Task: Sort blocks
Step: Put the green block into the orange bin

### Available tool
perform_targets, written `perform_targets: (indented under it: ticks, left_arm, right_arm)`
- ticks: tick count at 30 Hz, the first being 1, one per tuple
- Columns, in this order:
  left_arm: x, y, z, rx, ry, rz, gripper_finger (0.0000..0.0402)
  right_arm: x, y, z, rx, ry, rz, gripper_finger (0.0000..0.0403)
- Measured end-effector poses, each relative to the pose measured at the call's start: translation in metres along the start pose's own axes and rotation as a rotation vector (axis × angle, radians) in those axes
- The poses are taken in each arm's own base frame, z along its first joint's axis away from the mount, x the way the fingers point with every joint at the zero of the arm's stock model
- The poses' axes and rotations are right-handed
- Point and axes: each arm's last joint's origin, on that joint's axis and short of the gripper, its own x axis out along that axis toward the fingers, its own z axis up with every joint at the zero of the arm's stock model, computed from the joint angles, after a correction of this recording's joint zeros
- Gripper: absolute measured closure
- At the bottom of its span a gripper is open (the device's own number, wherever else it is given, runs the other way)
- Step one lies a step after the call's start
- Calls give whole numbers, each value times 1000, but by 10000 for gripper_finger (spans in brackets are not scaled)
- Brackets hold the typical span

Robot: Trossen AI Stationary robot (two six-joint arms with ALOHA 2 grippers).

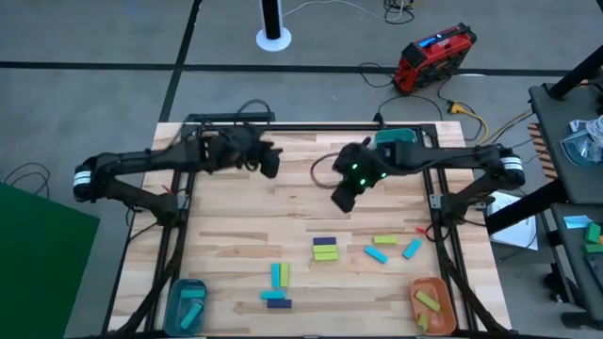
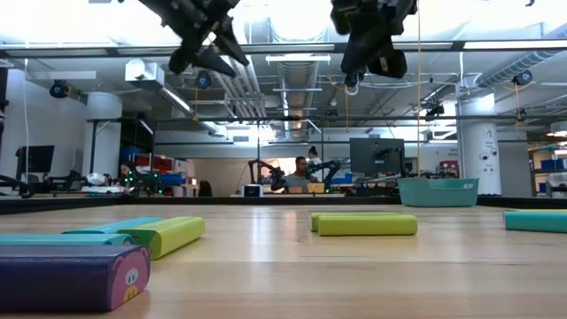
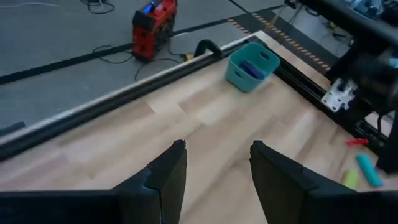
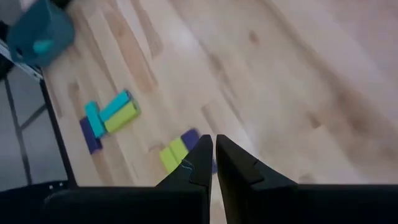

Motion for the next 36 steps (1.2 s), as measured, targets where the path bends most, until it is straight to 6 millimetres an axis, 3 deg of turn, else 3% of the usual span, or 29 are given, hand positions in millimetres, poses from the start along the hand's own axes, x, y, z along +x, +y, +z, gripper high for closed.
perform_targets:
  ticks: [7, 13, 19, 28, 36]
  left_arm:
    - [-32, 7, 60, 102, -17, -33, 247]
    - [-58, 4, 89, 211, -94, -26, 247]
    - [-69, 6, 94, 272, -79, 52, 247]
    - [-70, 12, 92, 284, -70, 167, 247]
    - [-70, 13, 89, 292, -40, 176, 247]
  right_arm:
    - [52, 18, -18, 43, 154, -42, 390]
    - [90, 23, -33, 38, 257, -94, 390]
    - [114, 22, -40, 23, 360, -63, 390]
    - [140, 19, -54, -397, 453, 11, 390]
    - [154, 23, -59, -530, 404, -35, 390]
